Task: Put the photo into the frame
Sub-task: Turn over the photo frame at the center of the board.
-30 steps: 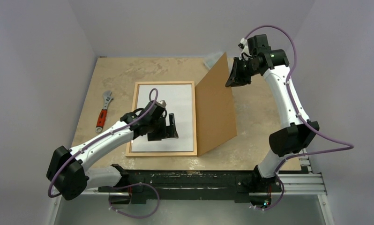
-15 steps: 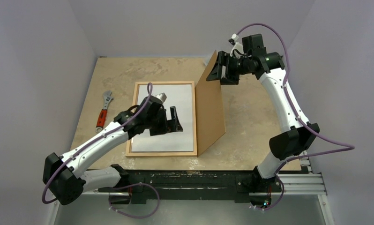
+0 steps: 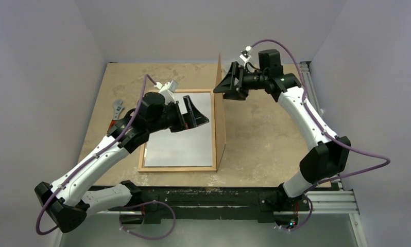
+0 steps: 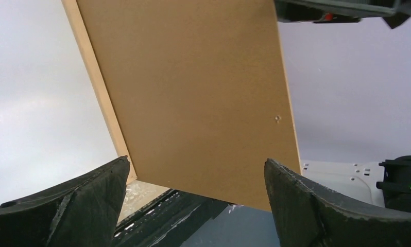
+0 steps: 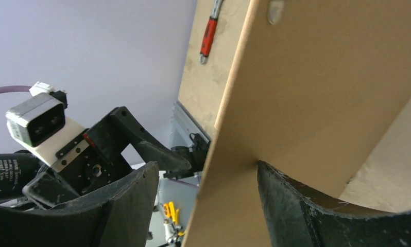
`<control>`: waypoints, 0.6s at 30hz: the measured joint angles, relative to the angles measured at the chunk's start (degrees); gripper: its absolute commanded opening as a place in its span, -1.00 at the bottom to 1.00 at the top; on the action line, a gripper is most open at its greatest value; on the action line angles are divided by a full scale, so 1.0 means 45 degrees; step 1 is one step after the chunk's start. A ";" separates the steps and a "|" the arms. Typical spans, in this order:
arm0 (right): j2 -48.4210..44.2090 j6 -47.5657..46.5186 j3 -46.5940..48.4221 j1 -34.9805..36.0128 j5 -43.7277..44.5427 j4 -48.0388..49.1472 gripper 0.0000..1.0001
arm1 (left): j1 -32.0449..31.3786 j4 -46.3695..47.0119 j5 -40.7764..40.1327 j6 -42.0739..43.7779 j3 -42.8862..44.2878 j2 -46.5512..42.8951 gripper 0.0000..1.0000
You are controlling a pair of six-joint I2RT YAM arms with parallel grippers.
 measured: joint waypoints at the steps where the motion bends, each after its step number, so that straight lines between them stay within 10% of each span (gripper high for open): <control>1: 0.0000 0.0257 -0.0335 0.0092 -0.0151 0.0423 0.38 | 0.0039 0.0010 0.0034 -0.0019 0.0000 -0.0087 1.00; 18: 0.0019 0.5299 -0.3861 0.0797 -0.2681 0.8165 0.36 | 0.1758 0.1030 0.1977 -0.0554 -0.0107 -0.0029 0.98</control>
